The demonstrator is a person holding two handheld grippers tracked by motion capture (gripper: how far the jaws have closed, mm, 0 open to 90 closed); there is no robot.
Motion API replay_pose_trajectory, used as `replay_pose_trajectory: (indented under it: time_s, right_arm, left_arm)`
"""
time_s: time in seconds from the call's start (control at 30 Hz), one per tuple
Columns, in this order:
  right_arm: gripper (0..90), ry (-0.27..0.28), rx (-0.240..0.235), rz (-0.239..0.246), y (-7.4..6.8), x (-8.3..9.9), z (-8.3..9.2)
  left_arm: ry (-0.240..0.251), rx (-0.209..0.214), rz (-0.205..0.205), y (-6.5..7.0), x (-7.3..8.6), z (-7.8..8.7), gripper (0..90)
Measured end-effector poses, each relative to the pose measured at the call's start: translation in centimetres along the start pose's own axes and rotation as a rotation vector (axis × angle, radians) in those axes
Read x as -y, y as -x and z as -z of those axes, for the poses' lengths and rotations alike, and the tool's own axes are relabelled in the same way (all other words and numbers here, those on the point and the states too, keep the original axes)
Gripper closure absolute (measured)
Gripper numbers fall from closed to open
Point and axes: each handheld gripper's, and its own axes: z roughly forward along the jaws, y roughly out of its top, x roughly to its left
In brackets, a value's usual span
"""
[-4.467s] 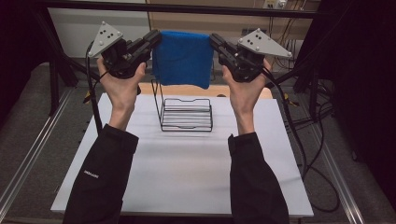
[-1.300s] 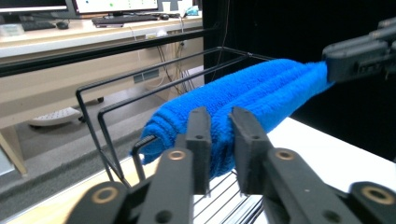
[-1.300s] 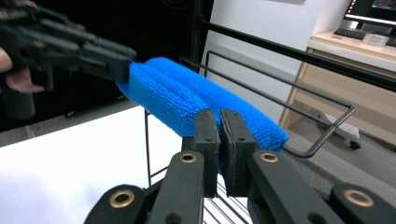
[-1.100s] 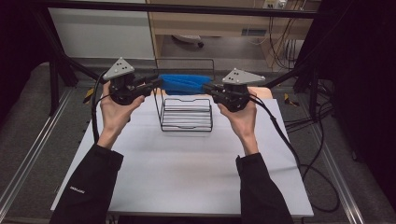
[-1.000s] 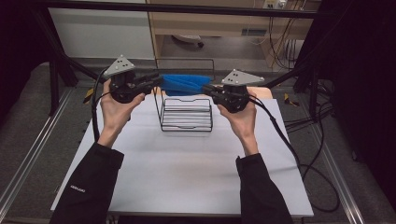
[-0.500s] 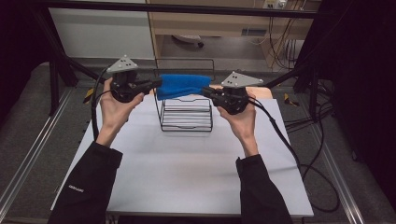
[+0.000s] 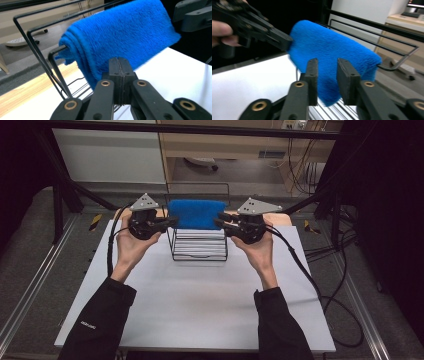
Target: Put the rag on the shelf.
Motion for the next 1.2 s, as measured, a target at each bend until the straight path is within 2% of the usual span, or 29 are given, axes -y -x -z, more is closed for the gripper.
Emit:
replay_pose_trajectory:
  time_s: [0.07,0.17,0.23,0.37,0.53,0.6,0.73,0.8,0.9,0.97,1.1,1.2]
  right_arm:
    - [69.5,-0.004,-0.005,-0.01,-0.1,0.1,0.0]
    - [82.3,-0.038,-0.018,-0.058,0.0,0.4,-0.3]
    - [88.3,-0.064,0.001,-0.088,0.4,0.9,-0.5]
    - [90.0,-0.089,0.03,-0.107,1.0,1.9,-0.9]
    - [87.5,-0.066,0.034,-0.102,1.2,2.3,-0.8]
    - [83.6,-0.06,0.03,-0.089,1.0,2.2,-0.4]
    - [70.2,-0.043,0.017,-0.086,0.6,2.0,1.0]
    - [54.7,-0.042,0.006,-0.112,0.5,2.1,1.7]
    - [39.5,-0.053,0.038,-0.104,0.4,2.3,2.7]
    - [28.6,-0.058,0.042,-0.126,0.4,2.7,3.4]
    - [17.6,-0.079,0.038,-0.163,0.6,3.8,4.5]
    - [14.3,-0.096,0.046,-0.177,0.8,5.1,5.2]
  left_arm:
    - [0.004,-0.003,-0.001,-0.1,0.2,-0.2,89.7]
    - [0.018,-0.007,0.003,-0.1,0.4,-0.3,89.7]
    - [0.026,-0.007,-0.001,-0.1,0.4,-0.4,89.7]
    - [0.038,-0.01,-0.004,-0.2,0.6,-0.8,89.7]
    - [0.035,0.001,-0.001,-0.1,0.8,-1.0,88.2]
    - [0.037,0.002,0.0,0.1,1.0,-0.7,85.3]
    - [0.021,0.013,0.023,0.1,1.9,0.4,74.6]
    - [0.004,0.0,0.025,0.1,2.6,0.9,67.2]
    - [-0.042,-0.017,0.028,0.0,3.8,1.6,55.6]
    - [-0.072,-0.02,0.034,0.0,4.9,1.9,48.7]
    - [-0.097,-0.03,0.04,-0.1,7.2,2.4,36.0]
    - [-0.111,-0.033,0.048,-0.1,9.0,2.7,26.6]
